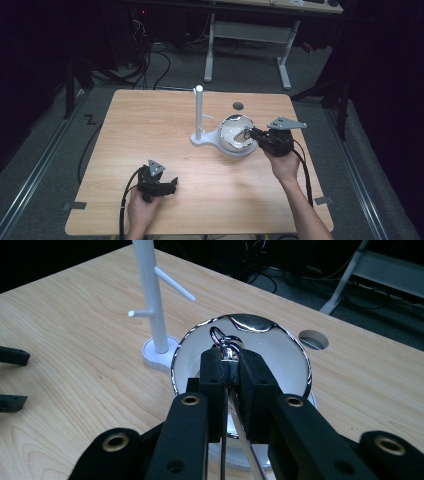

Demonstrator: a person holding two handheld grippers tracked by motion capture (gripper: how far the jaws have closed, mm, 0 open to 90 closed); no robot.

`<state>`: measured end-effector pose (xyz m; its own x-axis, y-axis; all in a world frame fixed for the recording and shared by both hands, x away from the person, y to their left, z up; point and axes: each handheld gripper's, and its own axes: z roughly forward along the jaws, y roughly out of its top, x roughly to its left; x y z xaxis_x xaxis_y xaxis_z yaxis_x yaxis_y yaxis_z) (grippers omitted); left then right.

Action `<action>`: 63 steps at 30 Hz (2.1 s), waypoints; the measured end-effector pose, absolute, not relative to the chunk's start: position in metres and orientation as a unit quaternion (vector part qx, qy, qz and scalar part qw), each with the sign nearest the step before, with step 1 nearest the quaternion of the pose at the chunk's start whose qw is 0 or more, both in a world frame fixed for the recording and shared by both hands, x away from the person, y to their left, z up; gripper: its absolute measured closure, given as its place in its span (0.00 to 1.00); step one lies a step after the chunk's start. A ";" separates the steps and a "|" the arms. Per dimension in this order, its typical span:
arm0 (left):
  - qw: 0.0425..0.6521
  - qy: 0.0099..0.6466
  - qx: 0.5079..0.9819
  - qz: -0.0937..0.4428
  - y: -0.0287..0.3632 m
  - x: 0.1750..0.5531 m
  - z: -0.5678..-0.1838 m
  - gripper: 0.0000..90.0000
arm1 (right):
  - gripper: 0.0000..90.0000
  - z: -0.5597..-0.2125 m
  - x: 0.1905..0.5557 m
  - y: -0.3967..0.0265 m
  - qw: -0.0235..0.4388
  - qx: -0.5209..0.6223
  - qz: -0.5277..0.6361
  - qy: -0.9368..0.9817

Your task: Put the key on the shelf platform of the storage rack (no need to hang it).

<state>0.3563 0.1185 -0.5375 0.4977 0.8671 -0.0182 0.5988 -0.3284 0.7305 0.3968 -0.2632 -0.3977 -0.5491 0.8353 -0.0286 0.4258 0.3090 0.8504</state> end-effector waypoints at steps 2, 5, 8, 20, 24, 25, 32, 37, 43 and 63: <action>0.349 0.463 0.792 0.192 0.118 0.356 -0.538 0.17 | 0.91 -0.401 0.401 -0.262 0.239 0.410 0.420 0.773; 0.349 0.462 0.792 0.192 0.119 0.356 -0.538 0.17 | 0.91 -0.404 0.404 -0.260 0.235 0.413 0.419 0.773; 0.349 0.463 0.792 0.192 0.118 0.356 -0.538 0.17 | 0.91 -0.408 0.409 -0.258 0.230 0.414 0.414 0.777; 0.349 0.462 0.792 0.192 0.119 0.356 -0.538 0.17 | 0.91 -0.421 0.421 -0.252 0.214 0.424 0.403 0.783; 0.349 0.462 0.792 0.192 0.119 0.356 -0.538 0.17 | 0.91 -0.426 0.426 -0.250 0.205 0.430 0.399 0.784; 0.349 0.462 0.792 0.192 0.119 0.357 -0.538 0.17 | 0.91 -0.427 0.427 -0.250 0.205 0.430 0.396 0.785; 0.349 0.462 0.792 0.192 0.119 0.357 -0.538 0.17 | 0.91 -0.433 0.433 -0.249 0.194 0.438 0.397 0.783; 0.349 0.462 0.793 0.191 0.119 0.357 -0.537 0.17 | 0.91 -0.438 0.440 -0.250 0.187 0.448 0.395 0.780; 0.349 0.463 0.792 0.192 0.119 0.358 -0.538 0.18 | 0.91 -0.444 0.448 -0.251 0.185 0.465 0.390 0.773; 0.348 0.463 0.792 0.192 0.119 0.358 -0.538 0.18 | 0.91 -0.461 0.472 -0.250 0.189 0.501 0.351 0.769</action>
